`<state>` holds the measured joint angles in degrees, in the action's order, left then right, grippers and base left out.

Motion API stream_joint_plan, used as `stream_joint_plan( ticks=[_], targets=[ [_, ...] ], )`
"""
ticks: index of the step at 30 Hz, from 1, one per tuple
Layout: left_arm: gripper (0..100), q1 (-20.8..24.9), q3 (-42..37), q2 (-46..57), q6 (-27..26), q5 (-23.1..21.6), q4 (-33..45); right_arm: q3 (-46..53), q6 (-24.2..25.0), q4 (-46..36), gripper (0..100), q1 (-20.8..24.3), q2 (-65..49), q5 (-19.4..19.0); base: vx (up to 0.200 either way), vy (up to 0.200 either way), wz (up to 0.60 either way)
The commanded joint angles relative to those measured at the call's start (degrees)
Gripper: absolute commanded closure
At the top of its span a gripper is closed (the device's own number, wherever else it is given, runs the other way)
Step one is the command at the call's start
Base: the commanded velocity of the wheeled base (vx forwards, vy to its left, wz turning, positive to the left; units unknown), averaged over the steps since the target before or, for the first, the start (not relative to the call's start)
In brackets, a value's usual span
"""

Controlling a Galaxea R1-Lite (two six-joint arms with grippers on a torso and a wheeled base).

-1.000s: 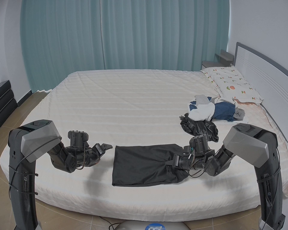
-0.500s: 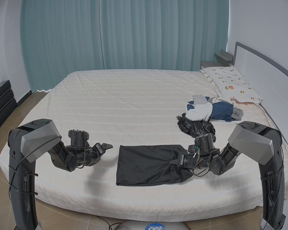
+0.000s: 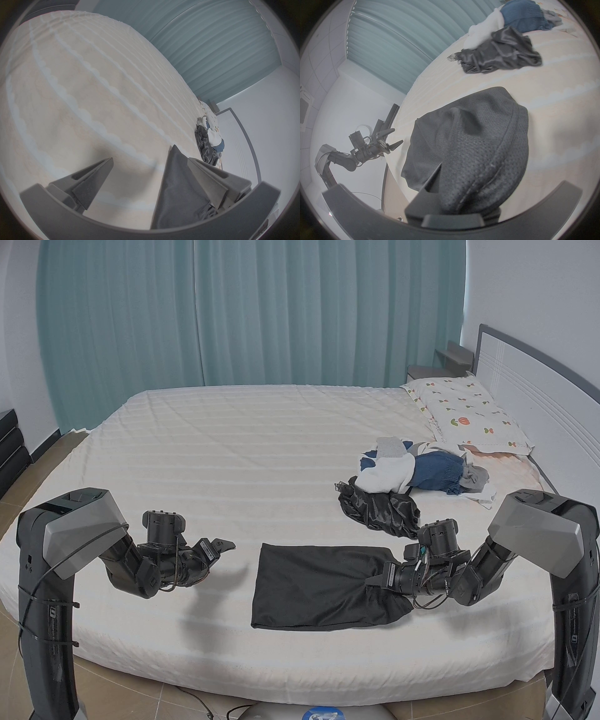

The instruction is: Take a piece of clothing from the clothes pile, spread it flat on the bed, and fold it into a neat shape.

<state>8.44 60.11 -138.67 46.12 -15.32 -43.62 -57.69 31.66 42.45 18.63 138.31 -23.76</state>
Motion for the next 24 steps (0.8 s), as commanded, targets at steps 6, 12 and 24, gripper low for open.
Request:
stream_joint_plan(
  ticks=[6, 12, 24],
  targets=[
    [0, 0.0, 0.0, 0.1, 0.0, -0.1, 0.0, 1.4, -0.3, 0.0, 100, -0.9, -1.0, -0.1, 0.0, -0.2, 0.0],
    [0, 0.0, 0.1, 0.1, 0.0, 0.0, 0.0, 1.4, -0.5, 0.0, 100, -0.9, -0.7, 0.0, 0.0, -0.2, 0.0],
    [0, 0.0, 0.2, 0.0, 0.0, 0.0, -0.1, 2.1, -1.0, -0.6, 0, -0.2, 0.4, 0.4, 0.0, -0.05, 0.0]
  ],
)
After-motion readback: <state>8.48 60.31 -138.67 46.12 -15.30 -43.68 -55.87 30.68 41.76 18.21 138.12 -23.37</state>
